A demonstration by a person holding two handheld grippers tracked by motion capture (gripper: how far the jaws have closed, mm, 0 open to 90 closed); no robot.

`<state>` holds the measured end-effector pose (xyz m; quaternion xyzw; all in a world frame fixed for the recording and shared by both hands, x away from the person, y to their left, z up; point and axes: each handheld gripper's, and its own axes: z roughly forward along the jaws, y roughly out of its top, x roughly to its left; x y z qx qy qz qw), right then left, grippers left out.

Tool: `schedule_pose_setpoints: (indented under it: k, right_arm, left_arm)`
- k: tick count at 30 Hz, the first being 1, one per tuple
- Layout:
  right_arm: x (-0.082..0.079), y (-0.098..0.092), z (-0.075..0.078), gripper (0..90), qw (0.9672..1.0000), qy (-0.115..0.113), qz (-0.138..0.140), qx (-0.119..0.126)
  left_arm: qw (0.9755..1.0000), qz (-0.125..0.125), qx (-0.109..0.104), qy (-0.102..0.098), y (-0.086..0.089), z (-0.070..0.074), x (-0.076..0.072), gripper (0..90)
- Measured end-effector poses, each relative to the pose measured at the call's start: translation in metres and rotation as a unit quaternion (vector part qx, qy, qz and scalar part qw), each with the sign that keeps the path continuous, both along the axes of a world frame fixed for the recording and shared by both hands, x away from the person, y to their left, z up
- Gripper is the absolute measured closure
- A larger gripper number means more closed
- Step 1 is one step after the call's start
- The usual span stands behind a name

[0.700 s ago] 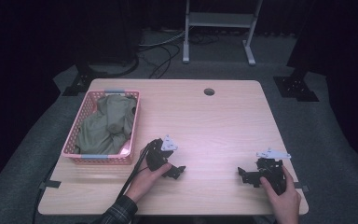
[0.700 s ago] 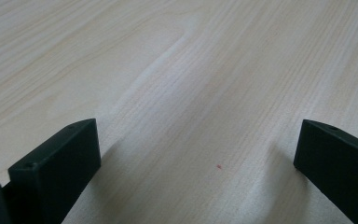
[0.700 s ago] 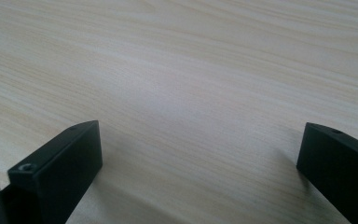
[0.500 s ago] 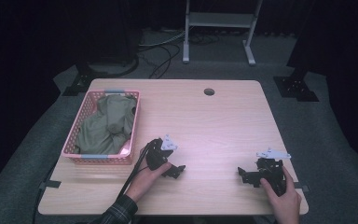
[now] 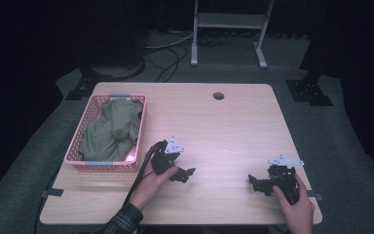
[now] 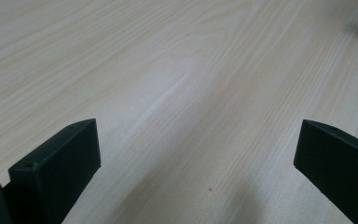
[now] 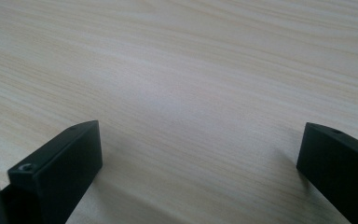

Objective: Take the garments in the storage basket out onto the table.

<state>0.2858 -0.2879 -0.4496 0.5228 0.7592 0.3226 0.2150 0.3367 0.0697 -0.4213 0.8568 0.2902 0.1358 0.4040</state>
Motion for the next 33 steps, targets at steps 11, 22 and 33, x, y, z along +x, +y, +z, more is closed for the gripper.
schedule_pose_setpoints:
  k: [11, 22, 33]
  right_arm:
    - [0.0, 0.0, 0.0, 0.0, 1.0, 0.0, 0.0, 0.0]
    - [0.0, 0.0, 0.0, 0.0, 1.0, 0.0, 0.0, 0.0]
    - [0.0, 0.0, 0.0, 0.0, 1.0, -0.001, 0.0, 0.0]
  left_arm:
    - [0.9997, 0.004, -0.021, -0.011, -0.005, 0.018, 0.009, 0.0]
    - [0.9989, 0.005, -0.038, -0.026, -0.009, 0.037, 0.018, 0.0]
    - [0.9972, 0.002, -0.065, -0.036, -0.006, 0.056, 0.021, 0.0]
